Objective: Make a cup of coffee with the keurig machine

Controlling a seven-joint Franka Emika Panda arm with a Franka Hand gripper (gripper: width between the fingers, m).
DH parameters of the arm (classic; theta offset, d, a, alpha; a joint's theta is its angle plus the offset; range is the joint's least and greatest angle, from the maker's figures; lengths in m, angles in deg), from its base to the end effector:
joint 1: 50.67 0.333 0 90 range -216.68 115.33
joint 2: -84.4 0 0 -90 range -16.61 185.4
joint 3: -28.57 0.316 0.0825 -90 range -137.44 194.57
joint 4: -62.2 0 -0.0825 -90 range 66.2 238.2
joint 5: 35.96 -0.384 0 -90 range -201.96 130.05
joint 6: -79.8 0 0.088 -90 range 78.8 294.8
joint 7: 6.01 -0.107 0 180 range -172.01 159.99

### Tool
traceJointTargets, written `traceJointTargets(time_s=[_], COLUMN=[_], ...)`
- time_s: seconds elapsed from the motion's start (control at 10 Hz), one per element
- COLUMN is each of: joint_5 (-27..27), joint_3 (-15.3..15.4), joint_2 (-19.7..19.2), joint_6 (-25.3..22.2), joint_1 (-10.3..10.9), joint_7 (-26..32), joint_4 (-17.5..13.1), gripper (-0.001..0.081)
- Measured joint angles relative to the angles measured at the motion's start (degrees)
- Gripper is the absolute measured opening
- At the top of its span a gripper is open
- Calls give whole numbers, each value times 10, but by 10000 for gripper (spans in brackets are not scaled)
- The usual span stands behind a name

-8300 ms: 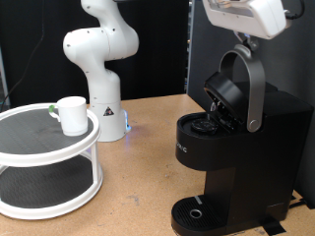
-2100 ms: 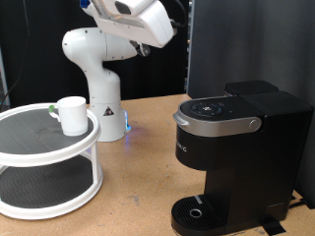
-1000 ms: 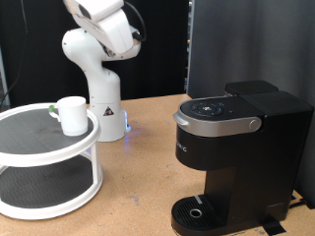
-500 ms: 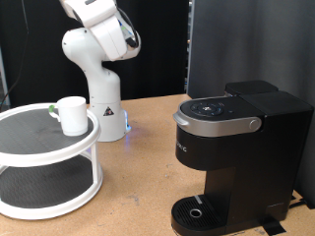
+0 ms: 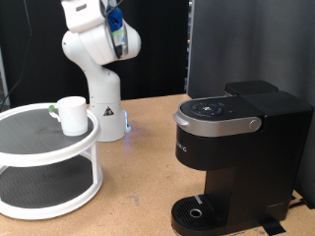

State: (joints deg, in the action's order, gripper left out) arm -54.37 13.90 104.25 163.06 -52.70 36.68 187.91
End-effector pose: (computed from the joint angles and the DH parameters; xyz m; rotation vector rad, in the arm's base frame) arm 0.3964 -0.0896 0.5041 -2.5144 -0.5858 0.2025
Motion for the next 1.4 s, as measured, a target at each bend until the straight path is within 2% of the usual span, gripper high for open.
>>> traceJointTargets(time_s=[0.2, 0.3, 0.5, 0.7, 0.9, 1.1, 1.2, 1.4], joint_5=[0, 11, 34, 57, 93, 104, 103, 78], joint_3=[2, 2, 1, -3, -10, -19, -19, -18], joint_2=[27, 39, 57, 75, 97, 120, 119, 127], joint_6=[94, 104, 94, 62, 35, 20, 23, 85], joint_1=[-3, -3, -3, -4, -11, -14, -14, -26], joint_7=[5, 20, 44, 60, 95, 122, 115, 42], joint_4=[24, 30, 33, 34, 48, 65, 66, 83], gripper=[6, 6, 6, 6, 6, 6, 6, 6])
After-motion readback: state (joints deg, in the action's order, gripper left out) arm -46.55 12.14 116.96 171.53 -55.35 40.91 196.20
